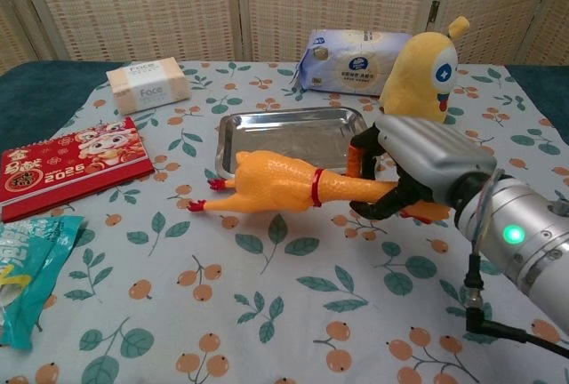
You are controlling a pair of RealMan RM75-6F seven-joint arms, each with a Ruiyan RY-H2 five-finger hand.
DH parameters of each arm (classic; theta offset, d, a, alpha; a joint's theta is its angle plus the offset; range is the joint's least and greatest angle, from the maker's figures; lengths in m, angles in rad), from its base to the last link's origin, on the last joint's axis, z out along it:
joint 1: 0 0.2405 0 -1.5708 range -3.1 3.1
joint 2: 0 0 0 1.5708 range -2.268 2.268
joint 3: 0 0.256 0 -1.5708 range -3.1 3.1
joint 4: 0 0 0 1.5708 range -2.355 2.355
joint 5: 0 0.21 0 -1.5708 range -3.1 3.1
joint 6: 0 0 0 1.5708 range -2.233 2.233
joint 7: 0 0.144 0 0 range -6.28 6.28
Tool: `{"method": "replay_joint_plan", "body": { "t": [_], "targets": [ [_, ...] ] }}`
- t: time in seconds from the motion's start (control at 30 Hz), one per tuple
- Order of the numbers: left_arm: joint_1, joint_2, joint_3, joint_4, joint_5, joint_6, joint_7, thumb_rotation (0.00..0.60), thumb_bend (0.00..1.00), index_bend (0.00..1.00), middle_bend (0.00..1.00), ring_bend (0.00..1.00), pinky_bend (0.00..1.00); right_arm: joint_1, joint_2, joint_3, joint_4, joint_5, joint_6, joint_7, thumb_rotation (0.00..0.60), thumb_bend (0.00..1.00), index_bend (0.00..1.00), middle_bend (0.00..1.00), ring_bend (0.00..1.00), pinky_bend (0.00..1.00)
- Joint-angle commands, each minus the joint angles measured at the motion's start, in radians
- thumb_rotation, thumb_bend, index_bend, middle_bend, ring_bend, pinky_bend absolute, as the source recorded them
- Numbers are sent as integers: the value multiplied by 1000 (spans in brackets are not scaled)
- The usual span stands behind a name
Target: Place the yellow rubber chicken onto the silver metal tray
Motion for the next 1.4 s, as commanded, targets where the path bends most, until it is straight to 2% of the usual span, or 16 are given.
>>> {"method": "replay_joint_plan", "body": {
  "t": [0.03,0.13,0.27,0.37,0.5,0.6,0.87,1.03,1.4],
  "targets": [
    [-42,-21,2,9,58,-17,-57,600,439,0,14,0,85,27,73,20,-62,-53,-29,45,600,439,872,581,714,1000],
    [-99,-12,14,-1,125,-52,-148,600,437,0,14,0,111,37,93,35,-107,-49,-44,64,600,440,872,581,714,1000],
    [-197,22,40,-48,184,-162,-305,600,433,0,13,0,132,49,107,45,-155,-43,-57,73,600,440,875,583,714,1000],
    [-269,44,52,-95,199,-246,-423,600,423,0,7,0,133,60,109,52,-184,-35,-59,58,600,439,875,584,714,1000],
    [-348,67,66,-161,200,-350,-516,600,389,0,0,0,141,75,89,62,-202,-28,-49,37,600,439,875,587,714,1000],
    [-386,55,57,-195,170,-407,-507,600,373,0,0,0,138,85,68,71,-207,-15,-39,19,600,439,875,591,715,1000],
    [-434,-23,2,-248,34,-494,-357,600,345,0,0,0,91,110,38,81,-220,24,-32,-20,600,439,875,591,715,1000],
    [-452,-59,-20,-258,1,-498,-343,600,344,0,0,0,74,126,28,89,-222,43,-34,-31,600,439,875,593,715,1000],
    [-471,-68,-33,-282,5,-472,-312,600,342,0,0,0,65,141,27,89,-219,62,-28,-29,600,439,876,593,715,1000]
  ]
}}
